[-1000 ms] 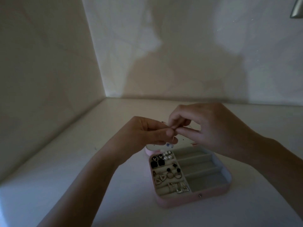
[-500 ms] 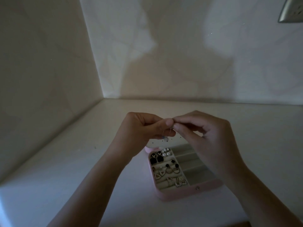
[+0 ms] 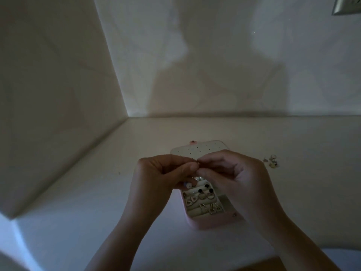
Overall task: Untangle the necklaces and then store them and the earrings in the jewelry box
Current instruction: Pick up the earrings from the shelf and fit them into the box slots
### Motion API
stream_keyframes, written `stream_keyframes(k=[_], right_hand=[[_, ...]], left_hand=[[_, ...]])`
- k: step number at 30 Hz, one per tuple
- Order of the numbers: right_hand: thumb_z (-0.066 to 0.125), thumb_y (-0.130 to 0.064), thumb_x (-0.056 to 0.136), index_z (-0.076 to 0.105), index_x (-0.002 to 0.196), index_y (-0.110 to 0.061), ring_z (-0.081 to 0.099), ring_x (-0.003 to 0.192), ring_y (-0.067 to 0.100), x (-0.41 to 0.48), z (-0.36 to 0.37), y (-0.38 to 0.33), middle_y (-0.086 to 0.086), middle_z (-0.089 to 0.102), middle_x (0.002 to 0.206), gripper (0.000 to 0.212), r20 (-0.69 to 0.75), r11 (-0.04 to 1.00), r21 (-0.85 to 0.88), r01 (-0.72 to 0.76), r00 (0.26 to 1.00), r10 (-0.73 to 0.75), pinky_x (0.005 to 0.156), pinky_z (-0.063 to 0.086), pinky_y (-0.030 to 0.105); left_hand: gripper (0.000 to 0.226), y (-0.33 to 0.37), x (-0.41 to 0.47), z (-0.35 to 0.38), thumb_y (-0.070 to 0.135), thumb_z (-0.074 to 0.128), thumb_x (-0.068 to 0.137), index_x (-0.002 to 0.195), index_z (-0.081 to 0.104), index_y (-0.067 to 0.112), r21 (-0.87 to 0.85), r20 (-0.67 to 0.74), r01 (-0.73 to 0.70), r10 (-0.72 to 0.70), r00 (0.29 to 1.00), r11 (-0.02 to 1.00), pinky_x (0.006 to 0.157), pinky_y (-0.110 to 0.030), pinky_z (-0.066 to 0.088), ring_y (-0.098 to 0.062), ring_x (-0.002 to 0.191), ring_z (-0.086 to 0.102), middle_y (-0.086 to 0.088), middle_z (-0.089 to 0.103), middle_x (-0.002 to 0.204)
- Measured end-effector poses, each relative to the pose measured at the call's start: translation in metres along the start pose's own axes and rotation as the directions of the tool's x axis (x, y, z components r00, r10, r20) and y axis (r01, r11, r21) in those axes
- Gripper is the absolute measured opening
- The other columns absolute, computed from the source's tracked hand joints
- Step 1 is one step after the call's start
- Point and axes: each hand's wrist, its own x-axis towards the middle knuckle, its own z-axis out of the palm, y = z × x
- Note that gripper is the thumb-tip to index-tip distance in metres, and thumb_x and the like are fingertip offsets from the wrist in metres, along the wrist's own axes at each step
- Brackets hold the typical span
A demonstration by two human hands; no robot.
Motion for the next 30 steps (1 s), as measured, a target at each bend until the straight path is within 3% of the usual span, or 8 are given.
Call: stream_keyframes(k=[2, 8, 12, 16, 21, 24, 27, 30], right_hand=[[0.074, -0.014, 0.080, 0.074, 0.093, -0.018, 0.070, 0.080, 0.001, -0.002, -0.004, 0.004, -0.012, 0.074, 0.085, 0.014, 0.014, 0.999, -0.037, 0.000, 1.000, 0.000, 0.071, 0.053, 0.014], [0.062, -0.025, 0.084, 0.073, 0.093, -0.024, 0.064, 0.084, -0.010, -0.018, -0.030, 0.028, -0.023, 0.069, 0.085, 0.013, -0.057, 0.931, -0.363, 0.035, 0.997, -0.059, 0.068, 0.047, 0.005], [0.063, -0.022, 0.090, 0.071, 0.095, -0.022, 0.060, 0.092, -0.005, -0.026, -0.040, 0.047, -0.014, 0.069, 0.089, 0.010, -0.077, 0.859, -0.511, 0.013, 0.995, -0.061, 0.070, 0.045, 0.004], [0.066, -0.016, 0.088, 0.071, 0.097, -0.023, 0.059, 0.095, -0.006, -0.024, -0.043, 0.053, -0.017, 0.067, 0.090, 0.012, -0.107, 0.873, -0.487, -0.042, 0.994, -0.012, 0.071, 0.046, 0.006], [0.066, -0.016, 0.087, 0.071, 0.094, -0.023, 0.060, 0.091, -0.005, -0.023, -0.044, 0.054, -0.017, 0.067, 0.089, 0.011, -0.103, 0.888, -0.458, -0.051, 0.995, 0.004, 0.070, 0.045, 0.006], [0.066, -0.018, 0.087, 0.071, 0.095, -0.023, 0.060, 0.089, -0.007, -0.024, -0.043, 0.055, -0.016, 0.066, 0.089, 0.011, -0.084, 0.872, -0.488, -0.044, 0.996, 0.003, 0.068, 0.044, 0.005], [0.065, -0.017, 0.087, 0.071, 0.095, -0.022, 0.057, 0.096, -0.007, -0.025, -0.043, 0.055, -0.015, 0.066, 0.089, 0.011, -0.070, 0.873, -0.486, -0.032, 0.998, -0.002, 0.069, 0.042, 0.002], [0.066, -0.016, 0.087, 0.071, 0.094, -0.023, 0.058, 0.090, -0.008, -0.025, -0.043, 0.055, -0.017, 0.065, 0.089, 0.010, -0.061, 0.866, -0.500, -0.025, 0.998, -0.006, 0.066, 0.043, 0.004]], left_hand=[[0.011, -0.001, -0.003, 0.001, 0.021, 0.070, 0.065, 0.072, 0.078, 0.024, 0.013, 0.000, 0.000, 0.000, 1.000, 1.000, 0.057, -0.022, 0.056, -0.017, 0.060, 0.070, -0.006, 0.074, 0.069], [0.013, -0.013, -0.016, 0.002, 0.010, 0.071, 0.067, 0.078, 0.078, 0.014, 0.009, -0.027, 0.116, -0.115, 0.993, 0.993, 0.064, -0.026, 0.059, -0.022, 0.070, 0.073, -0.009, 0.075, 0.074], [0.018, -0.015, -0.026, 0.000, 0.000, 0.071, 0.075, 0.074, 0.077, 0.017, 0.131, -0.044, 0.147, -0.142, 0.989, 0.980, 0.060, -0.017, 0.054, -0.014, 0.066, 0.071, -0.002, 0.074, 0.071], [0.025, -0.015, -0.030, 0.003, -0.001, 0.071, 0.076, 0.071, 0.077, 0.023, 0.195, -0.022, 0.180, -0.179, 0.984, 0.964, 0.053, -0.018, 0.052, -0.009, 0.056, 0.067, -0.001, 0.073, 0.068], [0.029, -0.018, -0.034, 0.012, 0.004, 0.075, 0.075, 0.068, 0.078, 0.032, 0.238, -0.062, 0.185, -0.176, 0.983, 0.953, 0.054, -0.018, 0.051, -0.011, 0.059, 0.064, 0.004, 0.074, 0.069], [0.024, -0.018, -0.036, 0.018, 0.003, 0.076, 0.074, 0.071, 0.077, 0.027, 0.247, -0.096, 0.193, -0.175, 0.980, 0.949, 0.051, -0.013, 0.046, -0.001, 0.054, 0.060, 0.007, 0.073, 0.067], [0.020, -0.016, -0.037, 0.019, 0.004, 0.076, 0.074, 0.072, 0.075, 0.024, 0.253, -0.102, 0.207, -0.187, 0.977, 0.945, 0.049, -0.013, 0.047, -0.001, 0.054, 0.062, 0.007, 0.073, 0.067], [0.015, -0.015, -0.036, 0.019, 0.005, 0.075, 0.075, 0.074, 0.075, 0.019, 0.227, -0.104, 0.223, -0.204, 0.973, 0.948, 0.049, -0.015, 0.048, -0.004, 0.052, 0.062, 0.003, 0.073, 0.066]])
